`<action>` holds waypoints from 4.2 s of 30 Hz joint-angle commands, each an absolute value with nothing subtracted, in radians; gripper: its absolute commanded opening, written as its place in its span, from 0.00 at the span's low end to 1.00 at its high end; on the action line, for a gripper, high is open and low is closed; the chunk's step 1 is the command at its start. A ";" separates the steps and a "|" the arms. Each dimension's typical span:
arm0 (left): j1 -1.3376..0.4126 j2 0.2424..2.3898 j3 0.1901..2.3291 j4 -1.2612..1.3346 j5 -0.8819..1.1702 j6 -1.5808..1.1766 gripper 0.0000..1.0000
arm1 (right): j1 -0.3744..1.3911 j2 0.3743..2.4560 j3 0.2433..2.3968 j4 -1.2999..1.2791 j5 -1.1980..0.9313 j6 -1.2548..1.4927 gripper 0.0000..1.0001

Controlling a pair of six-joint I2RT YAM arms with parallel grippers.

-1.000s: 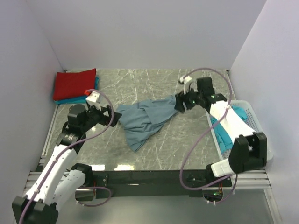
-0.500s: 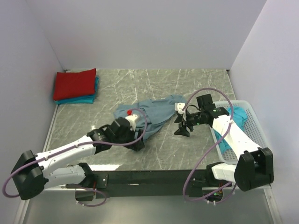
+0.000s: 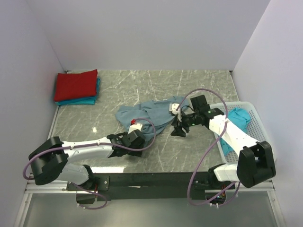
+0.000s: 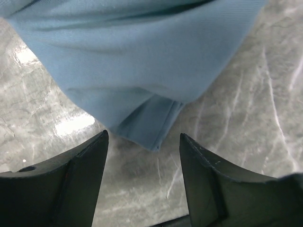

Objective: Fold and stack the t-shirts
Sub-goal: Flatten the tshirt out

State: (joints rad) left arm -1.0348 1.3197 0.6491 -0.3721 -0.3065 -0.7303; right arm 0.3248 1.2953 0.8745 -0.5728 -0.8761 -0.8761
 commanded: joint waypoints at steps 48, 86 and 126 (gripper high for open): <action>-1.039 0.801 0.929 -0.494 -0.401 -0.516 0.01 | 0.617 1.175 1.322 -0.793 -0.388 -0.701 0.00; -1.039 0.793 1.281 -0.466 0.003 -0.291 0.00 | 0.687 1.227 0.847 -0.454 -0.845 -0.663 0.33; -0.345 0.765 0.615 -0.108 -0.259 -0.729 0.19 | 0.354 2.016 1.942 -0.663 -0.384 -0.262 0.52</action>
